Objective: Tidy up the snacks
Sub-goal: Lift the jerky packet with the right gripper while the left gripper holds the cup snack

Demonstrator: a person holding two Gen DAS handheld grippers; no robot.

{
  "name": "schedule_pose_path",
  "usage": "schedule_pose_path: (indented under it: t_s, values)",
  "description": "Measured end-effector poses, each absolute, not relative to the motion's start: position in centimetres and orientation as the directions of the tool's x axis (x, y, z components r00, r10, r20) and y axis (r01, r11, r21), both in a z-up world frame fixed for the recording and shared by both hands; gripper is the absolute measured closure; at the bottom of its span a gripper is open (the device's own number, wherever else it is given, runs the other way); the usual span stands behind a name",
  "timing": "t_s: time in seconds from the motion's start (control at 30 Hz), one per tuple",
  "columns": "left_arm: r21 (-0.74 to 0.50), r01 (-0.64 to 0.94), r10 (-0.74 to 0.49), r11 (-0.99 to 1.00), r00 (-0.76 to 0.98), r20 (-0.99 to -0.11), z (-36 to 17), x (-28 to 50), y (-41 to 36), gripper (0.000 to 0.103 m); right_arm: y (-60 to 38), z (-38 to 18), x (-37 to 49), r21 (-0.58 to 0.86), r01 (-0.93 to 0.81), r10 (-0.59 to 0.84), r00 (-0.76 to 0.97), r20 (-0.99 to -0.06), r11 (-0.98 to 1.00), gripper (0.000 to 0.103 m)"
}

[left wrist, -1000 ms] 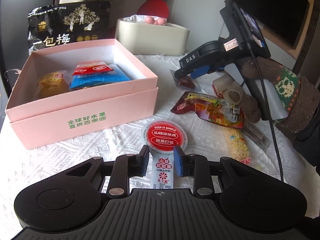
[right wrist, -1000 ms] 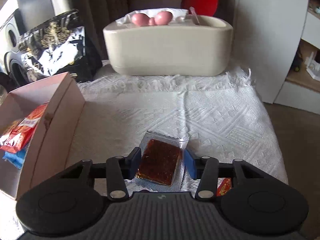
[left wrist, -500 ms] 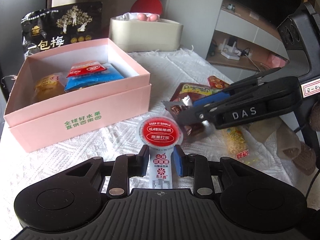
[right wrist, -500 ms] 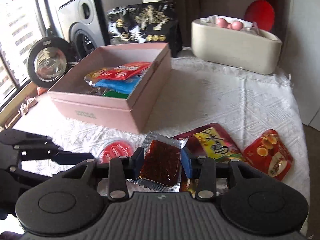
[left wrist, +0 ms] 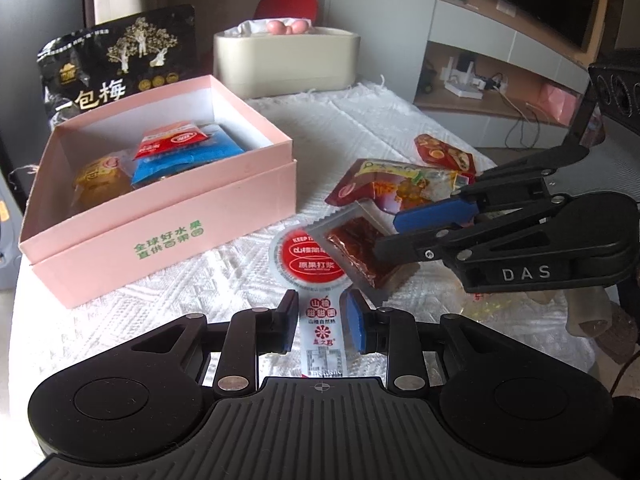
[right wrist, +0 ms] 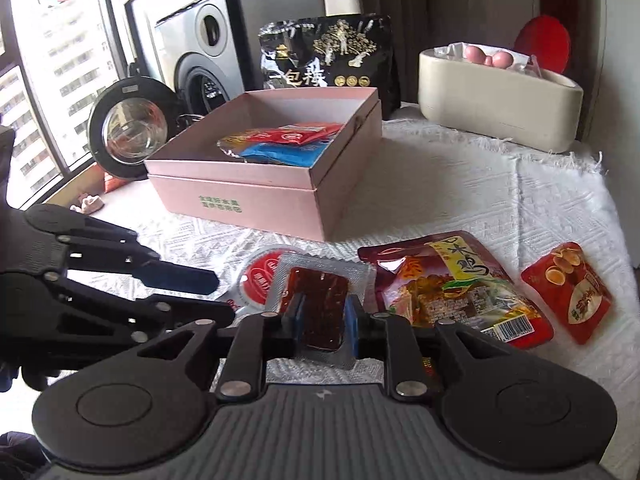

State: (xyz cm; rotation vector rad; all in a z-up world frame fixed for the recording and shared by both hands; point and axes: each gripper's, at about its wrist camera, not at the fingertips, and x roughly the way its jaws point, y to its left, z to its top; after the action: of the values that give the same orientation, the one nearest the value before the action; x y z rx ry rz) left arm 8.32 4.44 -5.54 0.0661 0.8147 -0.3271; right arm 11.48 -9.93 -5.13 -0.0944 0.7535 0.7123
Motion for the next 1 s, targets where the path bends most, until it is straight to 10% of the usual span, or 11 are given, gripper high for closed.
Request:
schedule_pose_path:
  t_s: [0.1,0.7,1.0]
  values:
    - [-0.043,0.305,-0.233,0.951,0.622,-0.747,-6.1,8.0,4.2,0.072,-8.4,-5.6,11.8,0.126,-0.634,0.538,0.515,-0.668,0.763,0.050]
    - [0.149,0.327,-0.129,0.933,0.690,-0.712,-6.2,9.2,1.0,0.067,-11.9,-5.2,11.3,0.105,-0.498,0.448,0.643,-0.621,0.861,0.058]
    - [-0.010,0.215,-0.150,0.977,0.647,-0.748,-6.8,10.1,4.9,0.060,-12.5,-5.8,10.7,0.213,-0.517,0.530,0.606,-0.593,0.829,0.052]
